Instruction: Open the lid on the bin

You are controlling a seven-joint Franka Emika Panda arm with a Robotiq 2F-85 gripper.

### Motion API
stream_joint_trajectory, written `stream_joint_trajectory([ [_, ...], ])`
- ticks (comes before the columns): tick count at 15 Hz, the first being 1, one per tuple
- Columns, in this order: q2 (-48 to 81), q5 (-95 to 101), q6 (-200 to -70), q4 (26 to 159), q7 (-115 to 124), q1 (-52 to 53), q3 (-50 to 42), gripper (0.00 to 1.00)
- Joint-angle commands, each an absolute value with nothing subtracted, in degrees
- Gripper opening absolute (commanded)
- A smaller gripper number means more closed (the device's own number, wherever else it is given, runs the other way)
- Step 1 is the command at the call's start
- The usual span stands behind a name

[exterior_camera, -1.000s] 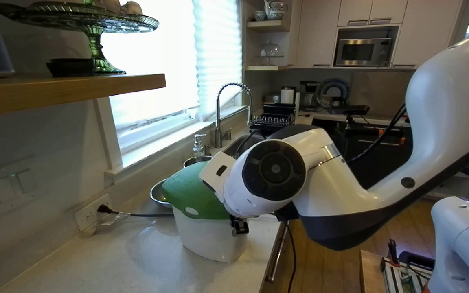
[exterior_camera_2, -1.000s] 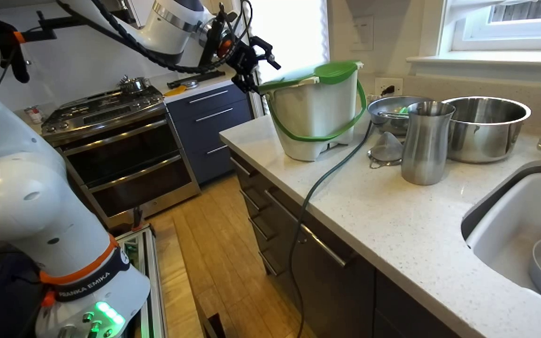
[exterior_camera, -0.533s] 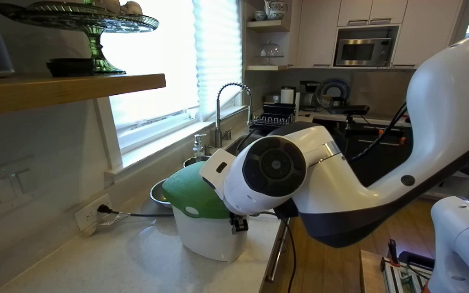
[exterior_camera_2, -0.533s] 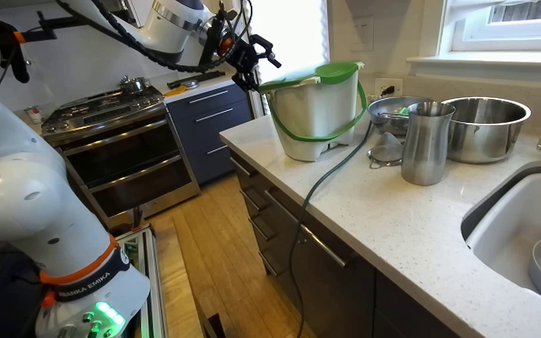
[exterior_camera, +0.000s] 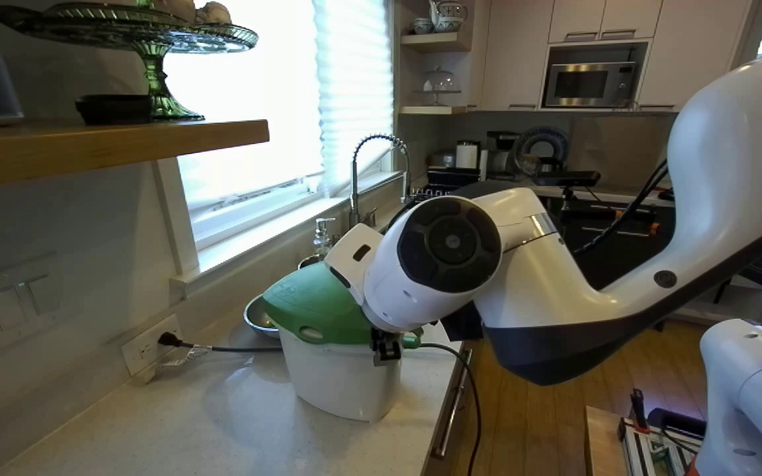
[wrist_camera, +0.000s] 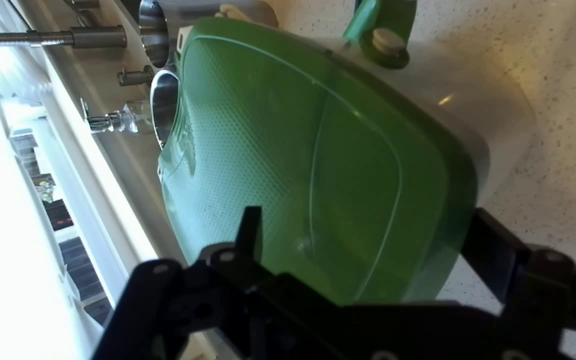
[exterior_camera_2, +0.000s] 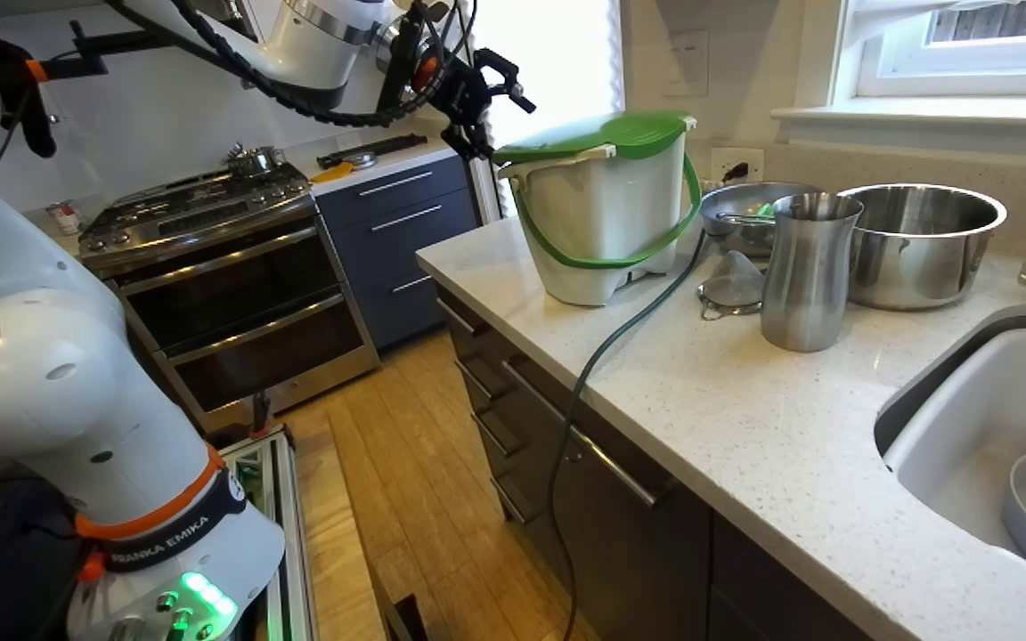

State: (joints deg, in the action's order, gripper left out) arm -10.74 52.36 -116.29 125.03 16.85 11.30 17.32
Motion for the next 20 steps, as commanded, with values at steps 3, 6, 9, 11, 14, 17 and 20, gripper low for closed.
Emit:
stream_joint_trajectory([
  [3,-12.65,51.74,-116.59,123.84,16.10,11.52,15.66,1.00],
  [6,-13.77,48.22,-117.95,122.06,14.69,11.08,13.68,1.00],
  [9,-14.81,44.90,-119.27,120.56,13.73,10.25,11.60,1.00],
  [11,-15.54,43.10,-119.71,119.77,13.27,9.45,10.39,1.00],
  [14,-16.82,41.03,-120.39,118.70,13.10,8.18,9.01,1.00],
  [17,-17.94,40.11,-121.26,117.77,13.42,6.89,8.05,1.00],
  [20,-18.92,38.85,-121.17,116.94,13.26,5.81,7.39,1.00],
])
